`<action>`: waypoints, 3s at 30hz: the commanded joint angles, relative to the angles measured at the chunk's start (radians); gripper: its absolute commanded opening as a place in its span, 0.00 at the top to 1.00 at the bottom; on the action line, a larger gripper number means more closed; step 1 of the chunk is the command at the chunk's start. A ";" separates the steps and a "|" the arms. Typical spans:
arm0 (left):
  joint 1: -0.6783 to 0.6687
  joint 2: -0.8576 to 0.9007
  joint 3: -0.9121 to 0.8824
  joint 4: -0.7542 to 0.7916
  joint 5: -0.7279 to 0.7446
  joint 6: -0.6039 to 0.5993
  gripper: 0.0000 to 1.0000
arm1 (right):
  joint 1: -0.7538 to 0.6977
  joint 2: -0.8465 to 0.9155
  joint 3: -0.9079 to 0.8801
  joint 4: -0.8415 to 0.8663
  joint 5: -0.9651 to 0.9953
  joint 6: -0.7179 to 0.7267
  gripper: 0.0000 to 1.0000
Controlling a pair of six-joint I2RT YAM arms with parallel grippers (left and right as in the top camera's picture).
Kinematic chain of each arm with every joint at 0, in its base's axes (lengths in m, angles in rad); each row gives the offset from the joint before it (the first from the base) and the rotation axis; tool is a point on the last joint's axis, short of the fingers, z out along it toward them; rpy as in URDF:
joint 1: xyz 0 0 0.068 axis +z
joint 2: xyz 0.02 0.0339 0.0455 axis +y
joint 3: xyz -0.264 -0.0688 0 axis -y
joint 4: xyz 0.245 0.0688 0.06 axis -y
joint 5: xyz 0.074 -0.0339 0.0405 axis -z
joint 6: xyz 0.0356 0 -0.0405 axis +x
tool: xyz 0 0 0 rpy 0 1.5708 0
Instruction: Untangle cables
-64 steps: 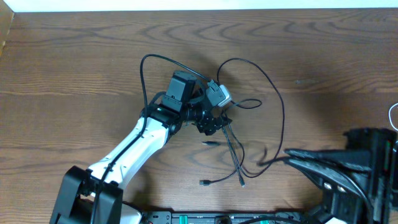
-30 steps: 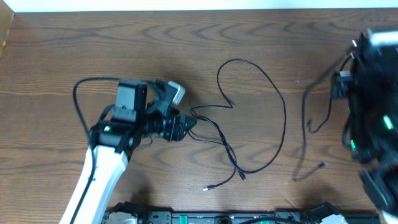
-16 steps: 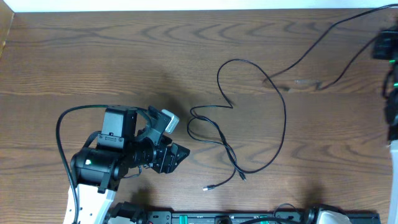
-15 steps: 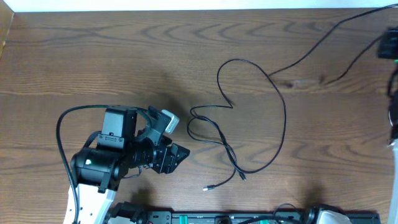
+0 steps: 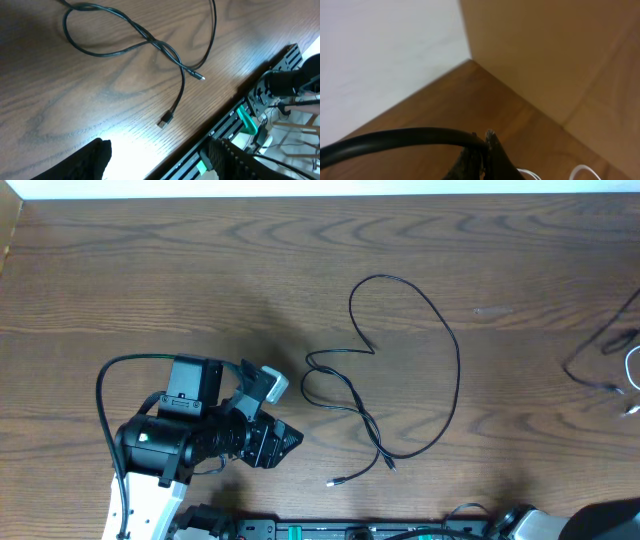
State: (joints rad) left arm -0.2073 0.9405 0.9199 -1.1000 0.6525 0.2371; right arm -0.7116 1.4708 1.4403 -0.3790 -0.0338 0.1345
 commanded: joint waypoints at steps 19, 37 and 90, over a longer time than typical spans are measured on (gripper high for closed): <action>0.003 0.000 0.005 -0.007 0.010 0.035 0.32 | -0.388 0.122 0.005 0.106 -0.207 0.501 0.99; 0.003 0.000 0.002 -0.011 0.017 0.035 0.16 | -0.374 0.295 0.005 -0.167 -0.257 0.565 0.01; 0.003 -0.001 0.002 0.036 0.036 0.035 0.16 | 0.239 0.295 0.003 -0.304 -0.699 -0.402 0.01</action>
State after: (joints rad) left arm -0.2073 0.9405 0.9199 -1.0630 0.6754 0.2634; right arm -0.5415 1.7683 1.4406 -0.6712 -0.7395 0.0257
